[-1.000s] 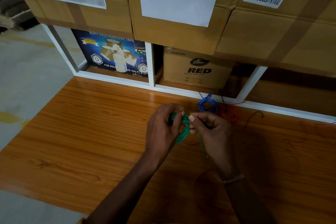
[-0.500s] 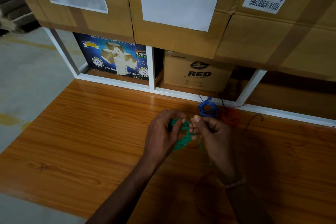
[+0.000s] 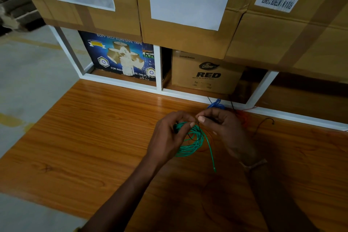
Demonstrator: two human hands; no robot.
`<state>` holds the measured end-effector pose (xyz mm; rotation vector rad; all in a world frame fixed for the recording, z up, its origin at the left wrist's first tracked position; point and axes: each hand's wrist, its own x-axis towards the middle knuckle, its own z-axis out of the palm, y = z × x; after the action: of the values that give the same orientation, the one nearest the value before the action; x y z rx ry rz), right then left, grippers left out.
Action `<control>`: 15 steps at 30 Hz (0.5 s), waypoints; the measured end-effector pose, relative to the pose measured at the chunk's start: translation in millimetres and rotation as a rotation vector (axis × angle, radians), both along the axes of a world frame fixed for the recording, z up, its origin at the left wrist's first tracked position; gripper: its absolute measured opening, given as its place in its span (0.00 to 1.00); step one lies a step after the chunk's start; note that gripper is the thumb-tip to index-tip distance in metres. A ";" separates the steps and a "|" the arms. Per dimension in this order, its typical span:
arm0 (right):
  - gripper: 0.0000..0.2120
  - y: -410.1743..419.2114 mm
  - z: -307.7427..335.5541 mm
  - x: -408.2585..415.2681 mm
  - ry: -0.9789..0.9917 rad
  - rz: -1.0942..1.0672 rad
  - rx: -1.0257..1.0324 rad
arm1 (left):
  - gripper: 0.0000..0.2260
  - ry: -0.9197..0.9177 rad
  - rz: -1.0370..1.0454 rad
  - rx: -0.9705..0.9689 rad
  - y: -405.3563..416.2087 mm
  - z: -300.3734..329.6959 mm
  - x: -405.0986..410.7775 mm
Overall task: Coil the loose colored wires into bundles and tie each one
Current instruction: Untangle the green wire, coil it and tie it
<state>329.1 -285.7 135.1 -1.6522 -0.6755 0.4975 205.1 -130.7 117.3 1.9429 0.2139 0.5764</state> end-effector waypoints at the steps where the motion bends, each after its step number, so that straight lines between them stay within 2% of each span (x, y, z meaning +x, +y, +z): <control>1: 0.03 0.7 0.1 -0.5 0.012 0.013 0.003 | 0.03 0.005 -0.001 -0.002 0.0 0.7 0.2; 4: 0.03 4.1 -1.7 -1.9 0.025 0.010 0.016 | 0.02 0.033 -0.024 -0.015 -0.1 1.5 0.5; 7: 0.05 5.8 0.9 4.7 0.082 -0.176 0.127 | 0.01 0.092 -0.058 -0.059 3.0 -2.5 -1.9; 10: 0.05 8.1 4.6 13.4 0.100 -0.297 0.209 | 0.04 0.119 -0.091 -0.227 2.0 -5.2 -8.7; 15: 0.05 19.7 -1.8 13.0 0.206 -0.194 0.285 | 0.08 0.129 -0.109 -0.384 3.0 -9.9 -8.5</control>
<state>342.2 -266.0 133.3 -1.3592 -0.4080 0.4035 196.6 -127.7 107.3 1.6071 0.2761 0.3111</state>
